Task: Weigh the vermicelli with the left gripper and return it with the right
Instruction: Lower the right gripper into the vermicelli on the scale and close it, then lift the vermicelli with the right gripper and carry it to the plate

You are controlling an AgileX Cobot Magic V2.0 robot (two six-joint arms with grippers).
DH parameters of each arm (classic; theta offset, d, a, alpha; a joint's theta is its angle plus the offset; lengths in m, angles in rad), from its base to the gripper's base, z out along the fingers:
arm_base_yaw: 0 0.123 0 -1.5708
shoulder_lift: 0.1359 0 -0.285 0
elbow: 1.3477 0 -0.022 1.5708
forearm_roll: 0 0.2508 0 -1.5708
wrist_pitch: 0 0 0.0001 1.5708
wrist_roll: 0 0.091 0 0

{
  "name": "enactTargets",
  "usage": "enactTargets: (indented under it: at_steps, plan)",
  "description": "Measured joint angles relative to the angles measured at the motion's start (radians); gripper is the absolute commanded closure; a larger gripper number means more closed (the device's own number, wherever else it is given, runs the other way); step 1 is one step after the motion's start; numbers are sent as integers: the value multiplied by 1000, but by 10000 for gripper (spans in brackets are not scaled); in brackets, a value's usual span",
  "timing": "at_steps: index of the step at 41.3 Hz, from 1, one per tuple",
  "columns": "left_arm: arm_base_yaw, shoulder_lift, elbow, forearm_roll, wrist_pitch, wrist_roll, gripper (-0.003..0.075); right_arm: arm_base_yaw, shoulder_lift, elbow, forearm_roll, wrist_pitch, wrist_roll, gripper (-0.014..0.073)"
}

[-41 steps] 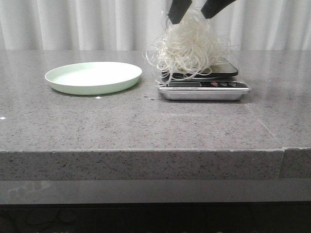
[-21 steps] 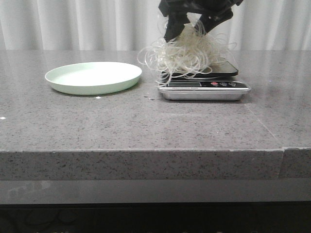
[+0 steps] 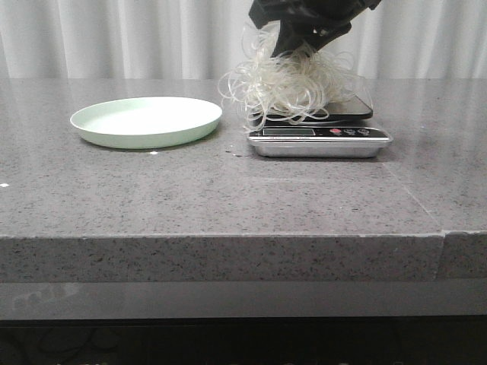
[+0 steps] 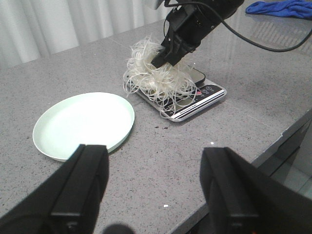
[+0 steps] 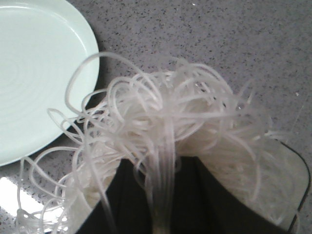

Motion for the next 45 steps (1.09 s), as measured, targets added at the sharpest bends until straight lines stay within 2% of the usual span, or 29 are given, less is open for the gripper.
enactTargets:
  at_steps: [10, 18, 25, 35, 45]
  plan:
    - [0, 0, 0, 0, 0, 0, 248, 6, 0, -46, -4, 60, 0, 415]
    - [0, 0, 0, 0, 0, 0, 248, 63, 0, -191, -13, 155, 0, 415]
    - [0, 0, 0, 0, 0, 0, 248, 125, 4, -292, 10, 131, 0, 415]
    - [0, 0, 0, 0, 0, 0, 248, 207, 74, -369, 70, 11, 0, 415]
    - [0, 0, 0, 0, 0, 0, 248, 243, 205, -448, 87, 14, 0, 415]
